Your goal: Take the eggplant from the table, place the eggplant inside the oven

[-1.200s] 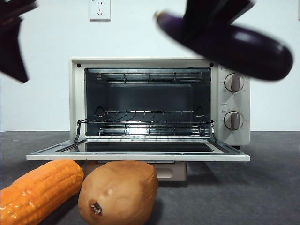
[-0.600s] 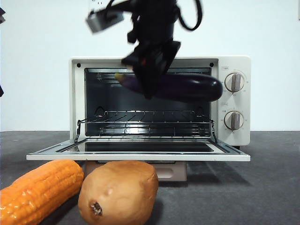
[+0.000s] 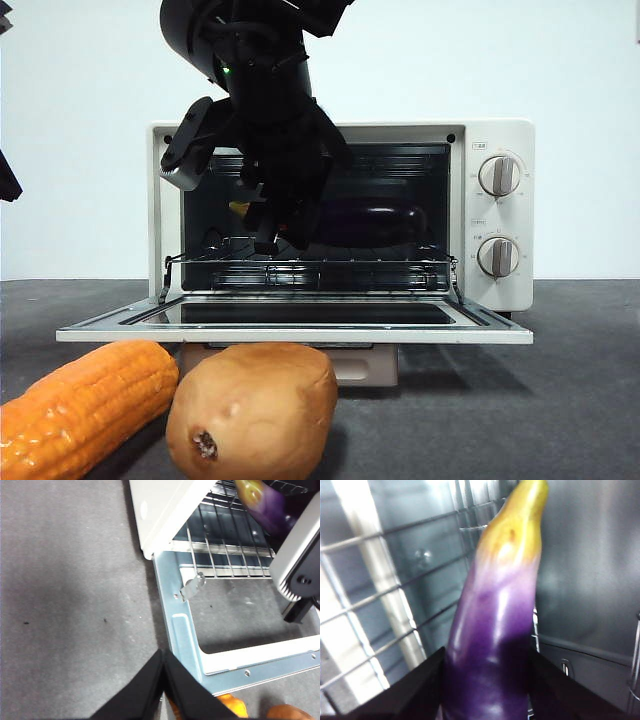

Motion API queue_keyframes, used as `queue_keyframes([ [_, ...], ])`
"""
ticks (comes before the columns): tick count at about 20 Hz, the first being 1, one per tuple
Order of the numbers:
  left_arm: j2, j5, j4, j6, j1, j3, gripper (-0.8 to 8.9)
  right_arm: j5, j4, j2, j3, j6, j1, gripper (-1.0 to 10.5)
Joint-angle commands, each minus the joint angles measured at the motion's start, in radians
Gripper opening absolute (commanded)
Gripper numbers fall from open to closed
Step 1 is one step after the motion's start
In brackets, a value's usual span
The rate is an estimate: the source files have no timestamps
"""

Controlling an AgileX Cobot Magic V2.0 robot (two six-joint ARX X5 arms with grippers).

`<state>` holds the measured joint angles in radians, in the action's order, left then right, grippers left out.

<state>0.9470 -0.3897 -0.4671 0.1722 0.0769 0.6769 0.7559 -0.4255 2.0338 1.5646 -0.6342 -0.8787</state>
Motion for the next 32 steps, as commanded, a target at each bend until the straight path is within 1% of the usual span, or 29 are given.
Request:
queue_keyframes([
  [1, 0.007, -0.003, 0.011, 0.000, 0.000, 0.002, 0.04, 0.004, 0.014, 0.020, 0.027, -0.002, -0.007, 2.6],
  [3, 0.007, -0.003, 0.011, 0.000, 0.000, 0.002, 0.04, 0.004, 0.014, 0.020, 0.027, 0.003, -0.007, 3.0],
  [6, 0.007, -0.003, 0.012, -0.002, 0.000, 0.002, 0.04, 0.005, 0.013, 0.020, 0.027, 0.022, -0.019, 3.0],
  [14, 0.008, -0.003, 0.013, -0.002, 0.000, 0.002, 0.04, 0.013, 0.012, 0.018, 0.027, 0.027, -0.060, 3.0],
  [17, 0.022, -0.003, 0.018, -0.002, 0.000, 0.002, 0.04, 0.021, -0.007, 0.010, 0.027, 0.046, -0.080, 3.0],
  [19, 0.054, -0.003, 0.023, -0.002, 0.000, 0.002, 0.04, 0.030, -0.027, -0.026, 0.027, 0.061, -0.104, 2.9],
  [22, 0.145, -0.003, 0.055, -0.002, 0.000, 0.002, 0.04, 0.020, -0.113, -0.138, 0.027, 0.136, -0.146, 2.9],
  [24, 0.221, -0.003, 0.077, -0.002, 0.000, 0.002, 0.04, -0.028, -0.215, -0.240, 0.027, 0.224, -0.163, 2.8],
  [26, 0.290, -0.005, 0.097, -0.002, 0.000, 0.002, 0.04, -0.083, -0.303, -0.338, 0.027, 0.303, -0.166, 2.2],
  [28, 0.351, -0.022, 0.103, -0.003, 0.001, 0.002, 0.04, -0.113, -0.378, -0.426, 0.027, 0.367, -0.166, 1.7],
  [30, 0.404, -0.055, 0.108, -0.003, 0.001, 0.002, 0.04, -0.114, -0.438, -0.503, 0.027, 0.408, -0.166, 1.2],
  [32, 0.451, -0.090, 0.123, -0.002, 0.003, 0.002, 0.04, -0.122, -0.479, -0.580, 0.027, 0.422, -0.166, 0.9],
])
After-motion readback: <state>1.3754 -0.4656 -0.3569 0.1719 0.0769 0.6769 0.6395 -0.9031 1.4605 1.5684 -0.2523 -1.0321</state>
